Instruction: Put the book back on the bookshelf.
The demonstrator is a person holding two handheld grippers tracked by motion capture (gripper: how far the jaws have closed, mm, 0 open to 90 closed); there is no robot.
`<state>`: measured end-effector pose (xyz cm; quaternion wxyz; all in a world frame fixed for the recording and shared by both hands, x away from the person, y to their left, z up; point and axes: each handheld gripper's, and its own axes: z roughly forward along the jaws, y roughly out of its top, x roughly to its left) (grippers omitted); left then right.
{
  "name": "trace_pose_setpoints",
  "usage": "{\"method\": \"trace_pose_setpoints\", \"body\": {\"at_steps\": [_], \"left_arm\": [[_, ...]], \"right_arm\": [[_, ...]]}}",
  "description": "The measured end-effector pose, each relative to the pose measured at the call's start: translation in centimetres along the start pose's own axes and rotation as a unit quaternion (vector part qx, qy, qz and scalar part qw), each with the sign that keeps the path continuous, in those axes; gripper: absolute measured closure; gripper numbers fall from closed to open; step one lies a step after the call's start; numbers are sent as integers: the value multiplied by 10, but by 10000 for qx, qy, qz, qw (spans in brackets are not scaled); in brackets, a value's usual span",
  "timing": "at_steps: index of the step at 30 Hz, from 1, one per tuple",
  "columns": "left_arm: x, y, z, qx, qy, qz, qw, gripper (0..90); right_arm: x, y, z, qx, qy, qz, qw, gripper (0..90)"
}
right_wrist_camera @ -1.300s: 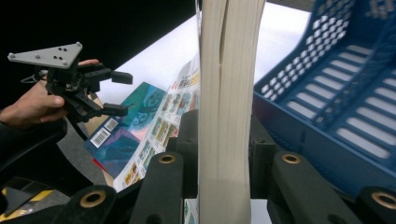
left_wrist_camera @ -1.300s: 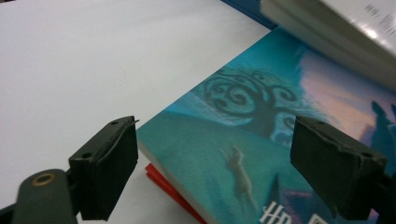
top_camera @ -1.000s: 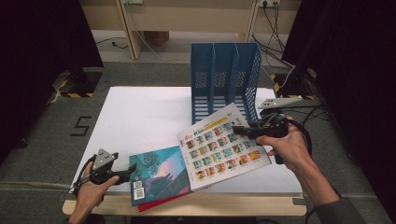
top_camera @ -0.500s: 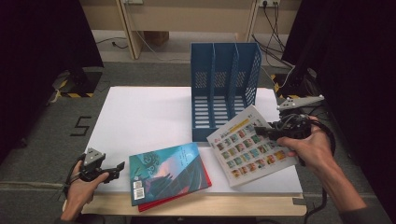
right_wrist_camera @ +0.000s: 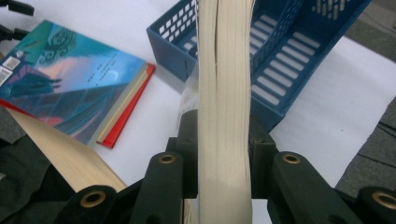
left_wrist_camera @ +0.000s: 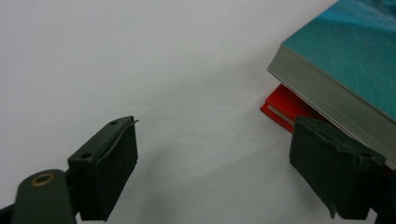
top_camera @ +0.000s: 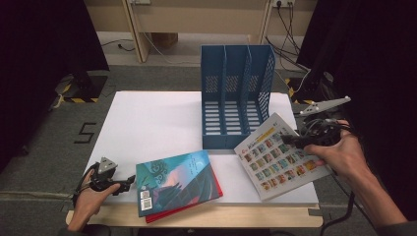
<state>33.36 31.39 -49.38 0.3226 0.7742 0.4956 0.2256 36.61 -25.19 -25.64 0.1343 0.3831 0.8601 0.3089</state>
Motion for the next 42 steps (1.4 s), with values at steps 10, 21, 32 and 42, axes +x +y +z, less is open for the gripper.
{"method": "trace_pose_setpoints", "body": {"at_steps": [10,21,32,42], "left_arm": [[-7,0,2,105,-113,150,9998,150],[-7,-2,2,139,-190,131,9996,148],[-6,-2,3,134,-219,81,9996,148],[-7,-3,2,128,-247,72,9996,148]], "right_arm": [[20,24,19,258,32,-439,9987,723],[34,35,27,435,69,-597,9972,704],[37,37,30,598,262,-373,9972,659],[41,31,23,829,78,-353,9959,631]]}}
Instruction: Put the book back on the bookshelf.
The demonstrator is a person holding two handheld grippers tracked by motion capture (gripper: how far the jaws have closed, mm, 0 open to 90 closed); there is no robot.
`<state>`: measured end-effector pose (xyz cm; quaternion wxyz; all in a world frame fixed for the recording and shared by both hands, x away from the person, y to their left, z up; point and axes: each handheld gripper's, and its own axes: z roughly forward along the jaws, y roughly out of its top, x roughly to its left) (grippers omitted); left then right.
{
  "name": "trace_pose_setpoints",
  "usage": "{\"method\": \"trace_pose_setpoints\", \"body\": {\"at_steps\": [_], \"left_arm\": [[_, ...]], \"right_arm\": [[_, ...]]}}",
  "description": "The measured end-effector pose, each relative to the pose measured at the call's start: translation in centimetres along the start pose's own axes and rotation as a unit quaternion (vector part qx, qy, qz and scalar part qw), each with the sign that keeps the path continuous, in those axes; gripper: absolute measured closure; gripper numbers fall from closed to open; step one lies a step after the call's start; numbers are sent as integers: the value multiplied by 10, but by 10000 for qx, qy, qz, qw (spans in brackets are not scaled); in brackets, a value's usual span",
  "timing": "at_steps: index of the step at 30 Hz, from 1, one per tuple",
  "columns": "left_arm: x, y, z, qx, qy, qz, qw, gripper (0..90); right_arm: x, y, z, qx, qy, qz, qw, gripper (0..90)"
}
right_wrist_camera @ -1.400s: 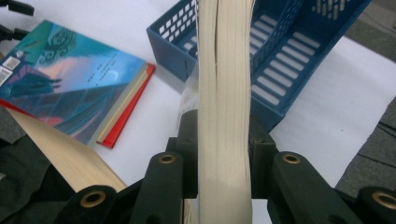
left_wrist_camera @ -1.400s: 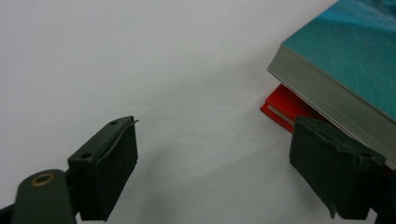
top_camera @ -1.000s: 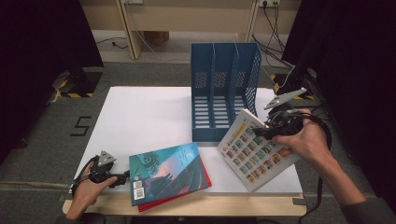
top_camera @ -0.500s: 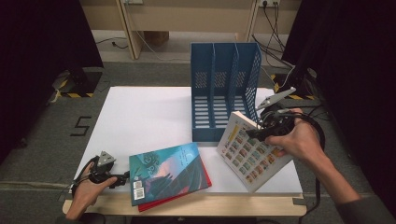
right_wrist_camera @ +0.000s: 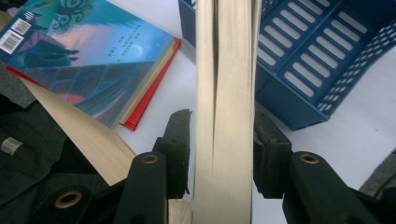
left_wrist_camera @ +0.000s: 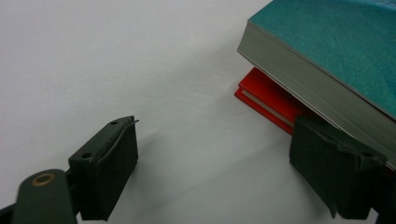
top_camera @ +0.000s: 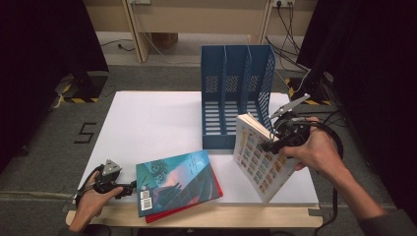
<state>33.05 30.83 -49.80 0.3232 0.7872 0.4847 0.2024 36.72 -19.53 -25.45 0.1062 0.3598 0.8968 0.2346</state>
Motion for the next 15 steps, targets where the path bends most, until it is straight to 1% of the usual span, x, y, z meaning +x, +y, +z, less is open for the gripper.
{"method": "trace_pose_setpoints", "body": {"at_steps": [5,7,8,9,12,13,15], "left_arm": [[1,0,0,-1,-32,-22,10000,147],[2,-1,1,-14,-67,-69,10000,145],[2,-1,1,-8,-68,-60,10000,143],[2,0,1,-7,-54,-38,10000,140],[2,0,1,1,-34,-4,10000,132],[2,0,2,1,-35,-6,10000,129],[2,0,2,-5,-49,-37,10000,128]], "right_arm": [[0,-7,-5,8,-91,65,9999,627],[0,-10,-6,2,-106,161,9998,610],[0,-11,-7,26,-102,248,9996,597],[0,-12,-7,41,-107,263,9996,591],[1,-16,-10,176,-152,301,9993,569],[2,-21,-10,261,-113,356,9990,567],[2,-24,-9,302,-112,361,9988,567]]}}
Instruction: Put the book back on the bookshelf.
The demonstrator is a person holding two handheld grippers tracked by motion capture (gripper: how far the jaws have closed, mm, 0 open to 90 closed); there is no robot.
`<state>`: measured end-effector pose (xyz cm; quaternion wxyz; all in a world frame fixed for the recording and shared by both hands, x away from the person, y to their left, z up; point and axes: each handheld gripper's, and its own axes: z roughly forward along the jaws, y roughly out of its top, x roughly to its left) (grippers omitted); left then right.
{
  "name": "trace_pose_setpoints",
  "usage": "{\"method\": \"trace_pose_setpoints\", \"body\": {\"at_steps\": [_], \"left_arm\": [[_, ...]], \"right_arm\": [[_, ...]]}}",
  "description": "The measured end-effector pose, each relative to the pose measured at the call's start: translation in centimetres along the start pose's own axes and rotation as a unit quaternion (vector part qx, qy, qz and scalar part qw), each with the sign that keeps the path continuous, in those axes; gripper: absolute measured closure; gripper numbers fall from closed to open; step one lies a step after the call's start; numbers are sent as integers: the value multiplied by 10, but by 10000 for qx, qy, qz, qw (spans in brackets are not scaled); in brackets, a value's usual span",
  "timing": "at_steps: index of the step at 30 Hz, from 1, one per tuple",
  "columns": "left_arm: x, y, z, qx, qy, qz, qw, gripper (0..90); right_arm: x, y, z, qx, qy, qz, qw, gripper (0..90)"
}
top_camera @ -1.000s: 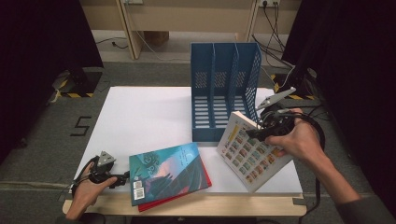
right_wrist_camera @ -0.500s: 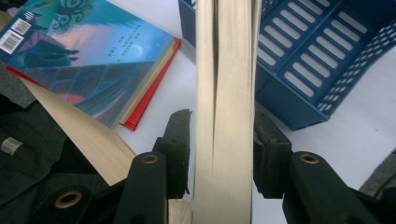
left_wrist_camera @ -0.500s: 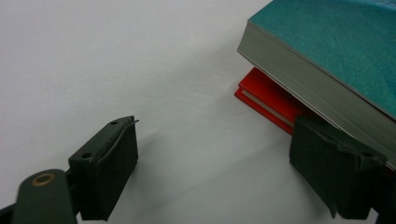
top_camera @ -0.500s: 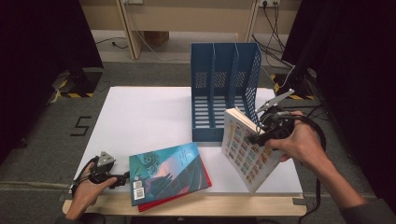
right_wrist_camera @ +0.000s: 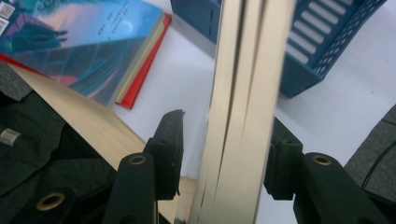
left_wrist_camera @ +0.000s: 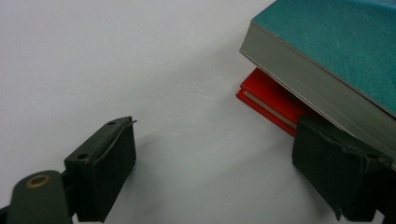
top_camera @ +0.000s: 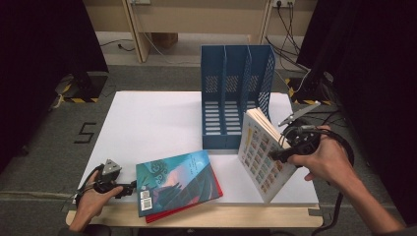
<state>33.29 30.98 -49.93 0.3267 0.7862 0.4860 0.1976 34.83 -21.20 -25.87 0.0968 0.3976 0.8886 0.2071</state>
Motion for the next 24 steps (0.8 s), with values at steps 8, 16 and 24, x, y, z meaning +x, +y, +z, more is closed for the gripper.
{"method": "trace_pose_setpoints", "body": {"at_steps": [8,16,24], "left_arm": [[0,1,0,13,3,12,10000,124],[0,1,1,8,-4,22,10000,123],[3,2,3,28,-33,43,10000,75]], "right_arm": [[-9,-9,6,128,-45,91,9999,600],[-22,-6,5,179,-136,128,9997,698],[-35,-4,2,105,-141,105,9998,740]]}}
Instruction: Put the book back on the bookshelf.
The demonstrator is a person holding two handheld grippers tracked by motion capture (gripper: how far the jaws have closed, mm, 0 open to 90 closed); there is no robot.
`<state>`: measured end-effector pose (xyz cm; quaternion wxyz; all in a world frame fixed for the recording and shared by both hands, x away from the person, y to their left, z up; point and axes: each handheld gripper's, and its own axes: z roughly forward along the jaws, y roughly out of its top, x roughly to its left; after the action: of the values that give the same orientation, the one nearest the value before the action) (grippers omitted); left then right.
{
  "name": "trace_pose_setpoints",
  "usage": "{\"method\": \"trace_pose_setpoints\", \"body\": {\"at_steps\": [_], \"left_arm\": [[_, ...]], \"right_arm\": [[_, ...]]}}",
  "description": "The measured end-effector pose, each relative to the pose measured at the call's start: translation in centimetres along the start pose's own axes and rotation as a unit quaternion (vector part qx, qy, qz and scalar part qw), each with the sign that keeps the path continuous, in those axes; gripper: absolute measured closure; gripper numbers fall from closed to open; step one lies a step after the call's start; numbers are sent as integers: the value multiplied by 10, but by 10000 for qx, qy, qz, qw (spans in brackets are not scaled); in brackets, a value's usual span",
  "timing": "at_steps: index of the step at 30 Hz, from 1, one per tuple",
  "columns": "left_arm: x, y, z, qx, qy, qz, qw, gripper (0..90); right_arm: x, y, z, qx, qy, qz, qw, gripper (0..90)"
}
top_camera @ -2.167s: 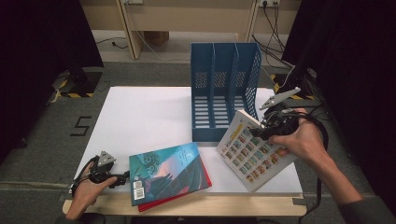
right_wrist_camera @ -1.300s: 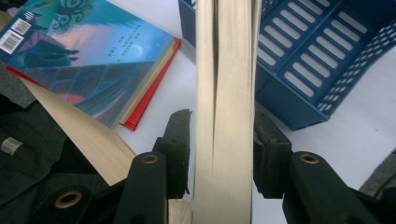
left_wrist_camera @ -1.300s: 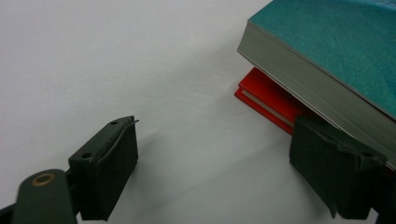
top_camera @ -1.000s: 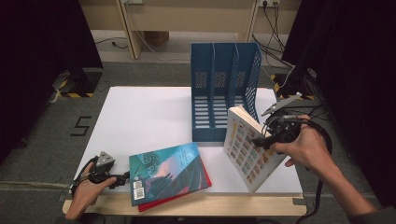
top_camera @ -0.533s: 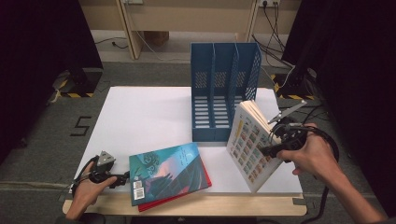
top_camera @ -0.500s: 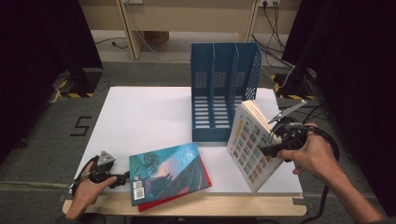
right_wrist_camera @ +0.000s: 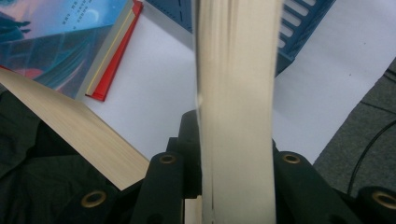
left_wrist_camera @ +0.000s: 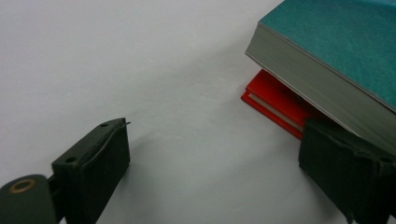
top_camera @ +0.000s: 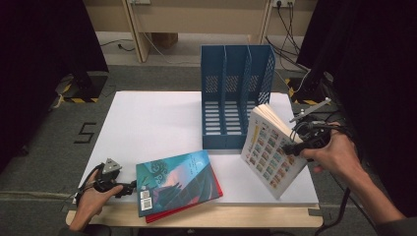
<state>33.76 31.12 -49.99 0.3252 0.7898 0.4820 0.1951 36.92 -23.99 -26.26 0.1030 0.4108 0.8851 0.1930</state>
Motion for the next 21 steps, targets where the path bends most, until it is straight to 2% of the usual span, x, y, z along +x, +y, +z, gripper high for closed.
{"method": "trace_pose_setpoints", "body": {"at_steps": [3,7,9,10,15,18,19,21], "left_arm": [[2,0,1,2,-42,15,10000,62],[5,1,3,5,-80,15,10000,16],[7,1,5,21,-100,-13,9999,0],[8,1,5,14,-151,69,9999,0],[12,1,7,-22,-336,199,9992,0],[15,7,9,66,-321,254,9991,0],[17,9,10,78,-254,229,9994,0],[23,12,14,94,-208,34,9997,7]], "right_arm": [[2,8,-4,68,-127,-208,9997,741],[4,17,-13,104,-135,-259,9995,741],[8,20,-17,176,-186,-360,9990,741],[9,21,-18,175,-202,-383,9989,741],[14,28,-26,190,-210,-492,9984,741],[16,33,-29,144,-163,-484,9986,741],[17,35,-31,112,-144,-521,9985,741],[19,40,-35,59,-122,-529,9985,741]]}}
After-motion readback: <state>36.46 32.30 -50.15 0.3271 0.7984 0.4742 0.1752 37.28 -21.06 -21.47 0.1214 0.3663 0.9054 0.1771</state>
